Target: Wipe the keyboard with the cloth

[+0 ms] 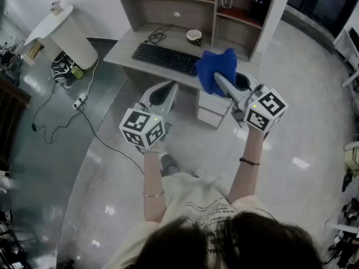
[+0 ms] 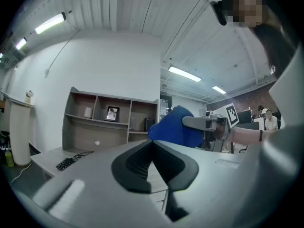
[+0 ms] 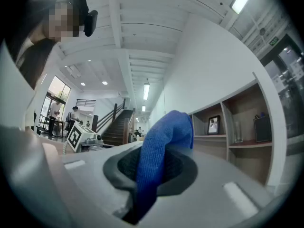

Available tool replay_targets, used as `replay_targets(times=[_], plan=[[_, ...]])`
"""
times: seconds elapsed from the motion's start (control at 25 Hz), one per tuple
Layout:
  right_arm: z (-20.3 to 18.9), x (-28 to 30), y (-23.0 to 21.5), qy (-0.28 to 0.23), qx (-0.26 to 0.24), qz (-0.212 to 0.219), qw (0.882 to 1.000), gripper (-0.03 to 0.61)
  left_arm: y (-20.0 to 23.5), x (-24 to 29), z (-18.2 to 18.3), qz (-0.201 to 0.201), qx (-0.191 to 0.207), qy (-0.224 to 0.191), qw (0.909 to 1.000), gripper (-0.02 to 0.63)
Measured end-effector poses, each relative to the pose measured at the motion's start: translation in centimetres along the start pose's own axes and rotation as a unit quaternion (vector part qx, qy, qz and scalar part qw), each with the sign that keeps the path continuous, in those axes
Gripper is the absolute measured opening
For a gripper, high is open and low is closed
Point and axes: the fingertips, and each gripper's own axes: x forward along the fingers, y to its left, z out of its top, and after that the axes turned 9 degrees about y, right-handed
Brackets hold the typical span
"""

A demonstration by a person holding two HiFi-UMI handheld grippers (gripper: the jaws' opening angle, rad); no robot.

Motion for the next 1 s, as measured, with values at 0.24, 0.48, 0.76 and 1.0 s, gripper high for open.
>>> replay_targets(times=[0.24, 0.48, 0.76, 1.0], plan=[[-0.1, -0.1, 0.3, 0.003, -0.001, 0.000, 1.000, 0.052, -0.4, -0.1, 0.0, -0.001, 0.001, 0.000, 1.0000, -0.003], [-0.4, -0.1, 0.0, 0.005, 0.005, -0.002, 1.000, 0.052, -0.6, 0.2, 0.1, -0.001, 0.000, 0.003, 1.0000, -0.003], [-1.2, -0.7, -0.6, 0.008, 0.020, -0.010, 1.000, 0.052, -1.1, 0.5, -0.7, 0.001, -0.008, 0.015, 0.9999, -0.003], [-2.4, -0.3, -1.4, 0.014, 0.038, -0.025, 0.999, 0.052, -0.7, 0.8, -1.7, 0.002, -0.018, 0.021, 0.9996, -0.003]])
